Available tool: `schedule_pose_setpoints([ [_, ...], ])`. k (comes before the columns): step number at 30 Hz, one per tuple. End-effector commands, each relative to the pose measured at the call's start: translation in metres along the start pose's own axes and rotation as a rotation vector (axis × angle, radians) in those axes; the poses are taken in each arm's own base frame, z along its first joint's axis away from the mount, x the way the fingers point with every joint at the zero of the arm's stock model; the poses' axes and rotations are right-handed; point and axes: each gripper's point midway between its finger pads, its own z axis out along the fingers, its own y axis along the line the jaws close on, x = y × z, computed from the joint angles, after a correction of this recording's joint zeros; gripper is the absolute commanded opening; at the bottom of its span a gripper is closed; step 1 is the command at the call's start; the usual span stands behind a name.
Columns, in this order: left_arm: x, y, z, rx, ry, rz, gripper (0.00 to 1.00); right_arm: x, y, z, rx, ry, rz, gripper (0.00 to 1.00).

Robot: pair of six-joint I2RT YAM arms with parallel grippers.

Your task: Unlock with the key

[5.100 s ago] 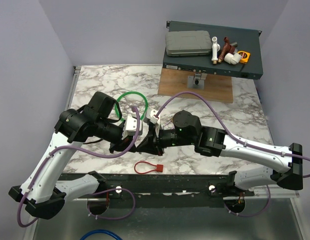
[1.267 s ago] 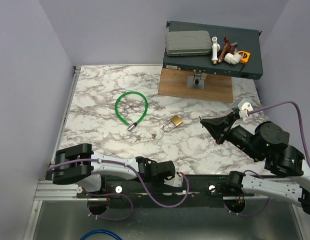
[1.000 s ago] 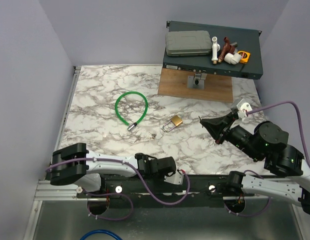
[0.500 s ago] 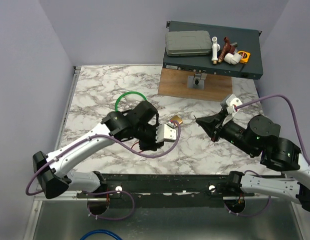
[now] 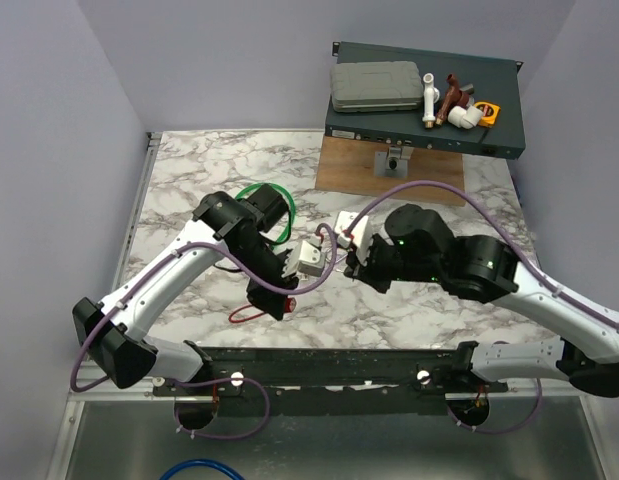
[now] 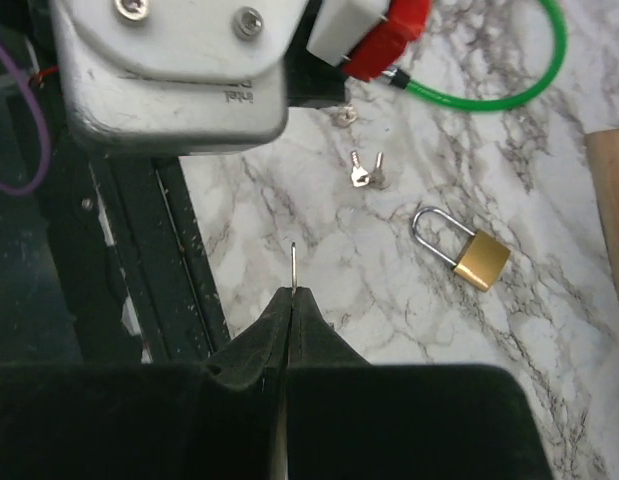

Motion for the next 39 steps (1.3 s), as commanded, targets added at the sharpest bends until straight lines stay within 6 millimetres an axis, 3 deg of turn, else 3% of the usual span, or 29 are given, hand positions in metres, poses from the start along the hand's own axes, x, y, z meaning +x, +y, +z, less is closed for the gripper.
schedule_pose_setpoints([
  [1,0.015,-0.034,0.010,0.172,-0.015,-0.105,0.08,0.016,0.034,0.005,-0.233,0.111,-0.098,0.01],
  [10,-0.003,-0.034,0.009,0.259,-0.153,-0.184,0.07,0.022,0.060,0.012,-0.274,0.165,-0.206,0.01],
  [13,-0.002,-0.035,0.007,0.254,-0.171,-0.194,0.07,0.017,0.051,0.001,-0.206,0.120,-0.176,0.01],
  [19,0.000,-0.041,-0.001,0.223,-0.220,-0.191,0.07,-0.013,0.035,-0.042,-0.101,-0.096,-0.075,0.01],
  [27,-0.004,-0.051,-0.009,0.207,-0.301,-0.174,0.07,-0.010,0.033,-0.064,-0.080,-0.141,-0.023,0.01],
  [29,-0.005,-0.054,-0.011,0.206,-0.309,-0.165,0.07,-0.005,0.035,-0.060,-0.097,-0.111,-0.043,0.01],
  [34,-0.008,-0.060,-0.012,0.218,-0.329,-0.138,0.08,0.028,0.047,-0.018,-0.187,0.123,-0.163,0.01],
  [39,-0.007,-0.068,-0.011,0.201,-0.291,-0.029,0.08,0.011,0.042,-0.010,-0.175,0.076,-0.288,0.01],
])
